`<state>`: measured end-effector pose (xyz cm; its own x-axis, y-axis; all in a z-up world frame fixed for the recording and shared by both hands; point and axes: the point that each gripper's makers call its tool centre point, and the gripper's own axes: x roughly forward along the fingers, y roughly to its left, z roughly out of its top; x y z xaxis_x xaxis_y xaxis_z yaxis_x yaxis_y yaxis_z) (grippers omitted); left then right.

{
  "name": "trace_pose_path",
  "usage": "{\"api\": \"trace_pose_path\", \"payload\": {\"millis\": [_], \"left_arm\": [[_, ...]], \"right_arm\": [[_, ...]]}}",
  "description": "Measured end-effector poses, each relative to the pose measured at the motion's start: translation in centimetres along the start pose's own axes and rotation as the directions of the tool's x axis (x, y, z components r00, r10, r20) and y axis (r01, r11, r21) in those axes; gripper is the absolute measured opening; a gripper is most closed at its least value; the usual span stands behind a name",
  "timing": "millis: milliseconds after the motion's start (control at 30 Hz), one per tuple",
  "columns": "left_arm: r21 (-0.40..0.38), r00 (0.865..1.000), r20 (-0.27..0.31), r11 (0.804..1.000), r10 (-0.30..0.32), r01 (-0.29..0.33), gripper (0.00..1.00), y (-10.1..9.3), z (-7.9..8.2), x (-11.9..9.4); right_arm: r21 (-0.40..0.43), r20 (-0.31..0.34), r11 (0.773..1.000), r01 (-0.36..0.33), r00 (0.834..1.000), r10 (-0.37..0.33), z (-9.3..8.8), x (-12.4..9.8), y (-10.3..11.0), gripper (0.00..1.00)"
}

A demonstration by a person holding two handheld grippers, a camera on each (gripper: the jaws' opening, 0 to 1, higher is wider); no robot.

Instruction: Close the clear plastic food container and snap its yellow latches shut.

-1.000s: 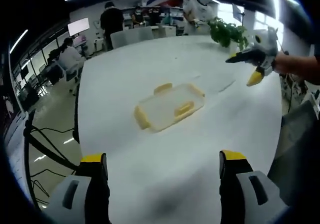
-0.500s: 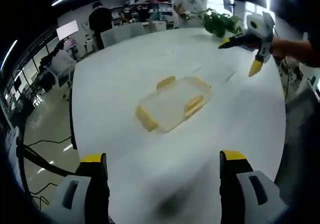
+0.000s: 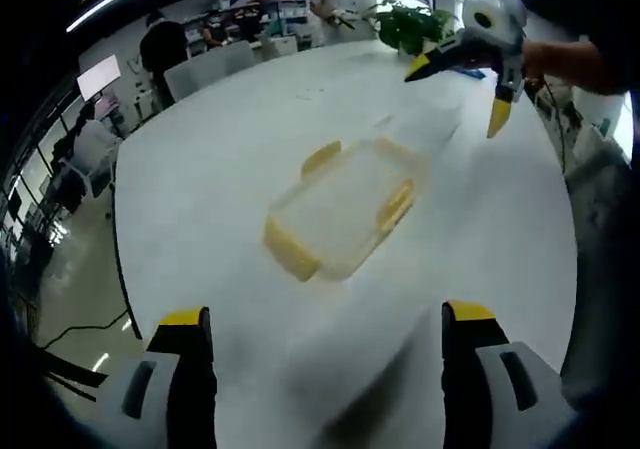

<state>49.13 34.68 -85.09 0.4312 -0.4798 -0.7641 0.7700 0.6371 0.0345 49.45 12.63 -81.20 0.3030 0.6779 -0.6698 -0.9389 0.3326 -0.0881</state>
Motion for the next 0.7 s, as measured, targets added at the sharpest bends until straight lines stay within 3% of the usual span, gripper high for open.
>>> {"api": "trace_pose_path", "payload": {"millis": [300, 433, 700], "left_arm": [[0.094, 0.999, -0.012, 0.995, -0.035, 0.036, 0.92, 1.2, 1.0, 0.7], [0.164, 0.997, -0.03, 0.984, -0.072, 0.076, 0.92, 1.1, 1.4, 1.2], [0.222, 0.993, -0.052, 0.969, -0.103, 0.112, 0.91, 2.0, 2.5, 2.1]], "right_arm": [[-0.018, -0.021, 1.0, -0.016, 1.0, 0.016, 0.0, 0.6, -0.9, 0.83], [-0.037, -0.039, 0.999, -0.016, 0.999, 0.014, -0.3, 1.3, -1.3, 0.85], [-0.083, -0.072, 0.995, -0.058, 0.996, 0.052, -0.2, 2.4, -1.5, 0.83]]}}
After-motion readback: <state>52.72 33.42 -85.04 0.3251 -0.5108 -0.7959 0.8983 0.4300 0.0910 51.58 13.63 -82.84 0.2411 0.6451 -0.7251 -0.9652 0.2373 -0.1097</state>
